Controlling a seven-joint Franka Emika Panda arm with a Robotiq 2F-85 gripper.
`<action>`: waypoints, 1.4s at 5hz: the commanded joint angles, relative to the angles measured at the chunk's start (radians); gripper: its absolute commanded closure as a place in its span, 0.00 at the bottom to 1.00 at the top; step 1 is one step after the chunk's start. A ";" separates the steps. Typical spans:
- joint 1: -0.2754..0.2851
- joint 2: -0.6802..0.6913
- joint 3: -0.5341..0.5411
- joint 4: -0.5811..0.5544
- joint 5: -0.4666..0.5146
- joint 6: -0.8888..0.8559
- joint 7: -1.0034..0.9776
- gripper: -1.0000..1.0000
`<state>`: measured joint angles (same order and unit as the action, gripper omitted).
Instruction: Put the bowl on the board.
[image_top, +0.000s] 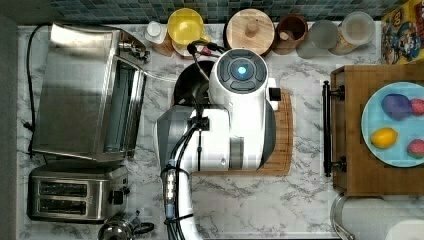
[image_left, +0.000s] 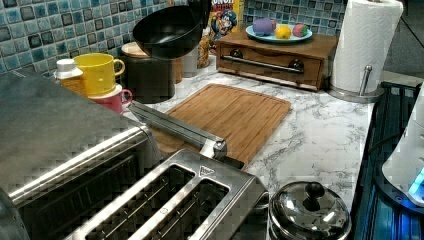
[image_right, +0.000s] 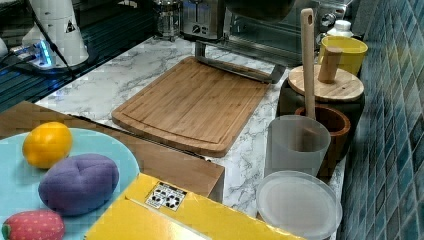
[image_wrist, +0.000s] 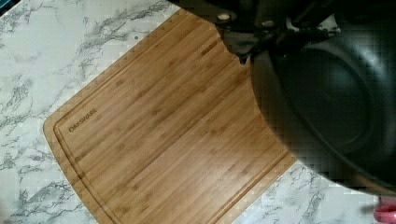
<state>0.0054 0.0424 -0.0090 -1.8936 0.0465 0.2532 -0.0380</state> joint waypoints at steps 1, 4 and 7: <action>-0.028 -0.037 -0.015 -0.083 0.029 0.067 0.022 1.00; -0.101 -0.110 -0.160 -0.310 0.163 0.245 0.007 1.00; -0.129 -0.116 -0.208 -0.446 0.224 0.347 0.034 1.00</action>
<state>-0.1346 0.0304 -0.2462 -2.3242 0.2445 0.5361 -0.0352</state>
